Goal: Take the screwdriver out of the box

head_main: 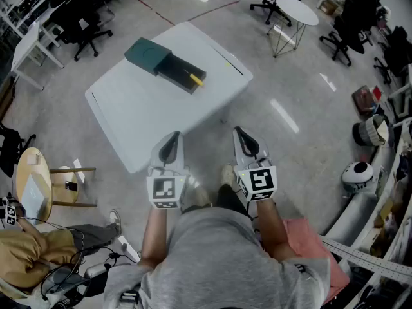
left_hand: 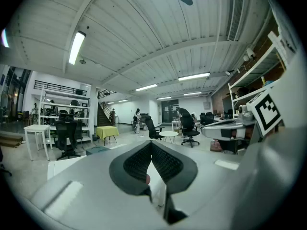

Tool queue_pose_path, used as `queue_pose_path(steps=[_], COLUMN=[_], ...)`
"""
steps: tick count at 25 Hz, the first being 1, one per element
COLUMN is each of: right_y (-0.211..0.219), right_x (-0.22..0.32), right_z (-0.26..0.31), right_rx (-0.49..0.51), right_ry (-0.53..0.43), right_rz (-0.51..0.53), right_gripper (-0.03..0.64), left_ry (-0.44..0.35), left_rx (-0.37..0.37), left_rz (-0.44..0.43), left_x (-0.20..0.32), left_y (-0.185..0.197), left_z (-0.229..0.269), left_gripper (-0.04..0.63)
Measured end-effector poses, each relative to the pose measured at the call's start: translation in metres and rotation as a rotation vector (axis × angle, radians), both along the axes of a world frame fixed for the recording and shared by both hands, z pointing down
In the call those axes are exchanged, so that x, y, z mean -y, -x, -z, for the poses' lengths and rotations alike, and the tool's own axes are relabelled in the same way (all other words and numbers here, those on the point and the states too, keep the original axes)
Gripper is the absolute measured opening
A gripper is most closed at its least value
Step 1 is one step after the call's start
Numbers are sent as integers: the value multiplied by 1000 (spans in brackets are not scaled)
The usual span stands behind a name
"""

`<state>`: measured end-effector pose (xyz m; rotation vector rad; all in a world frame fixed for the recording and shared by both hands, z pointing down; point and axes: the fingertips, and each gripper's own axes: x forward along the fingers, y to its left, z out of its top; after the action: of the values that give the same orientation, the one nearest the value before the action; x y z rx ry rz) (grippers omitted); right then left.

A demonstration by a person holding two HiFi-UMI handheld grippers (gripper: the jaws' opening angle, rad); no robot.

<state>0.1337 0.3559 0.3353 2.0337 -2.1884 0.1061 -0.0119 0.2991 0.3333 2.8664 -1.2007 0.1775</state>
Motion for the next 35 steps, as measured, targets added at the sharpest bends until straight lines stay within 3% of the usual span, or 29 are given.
queue_pose_path(steps=[21,35], right_y=[21,8], right_x=[41,162], right_z=[1,-17], right_rx=[-22,-26], right_ry=[4,55], right_rz=[42,138], right_gripper=[3,3], left_ry=[-13,36], left_rx=[-9,-5], left_rz=[39,126], left_x=[33,137], left_y=[20,5], left_z=[5,-15], left_gripper=[12,12])
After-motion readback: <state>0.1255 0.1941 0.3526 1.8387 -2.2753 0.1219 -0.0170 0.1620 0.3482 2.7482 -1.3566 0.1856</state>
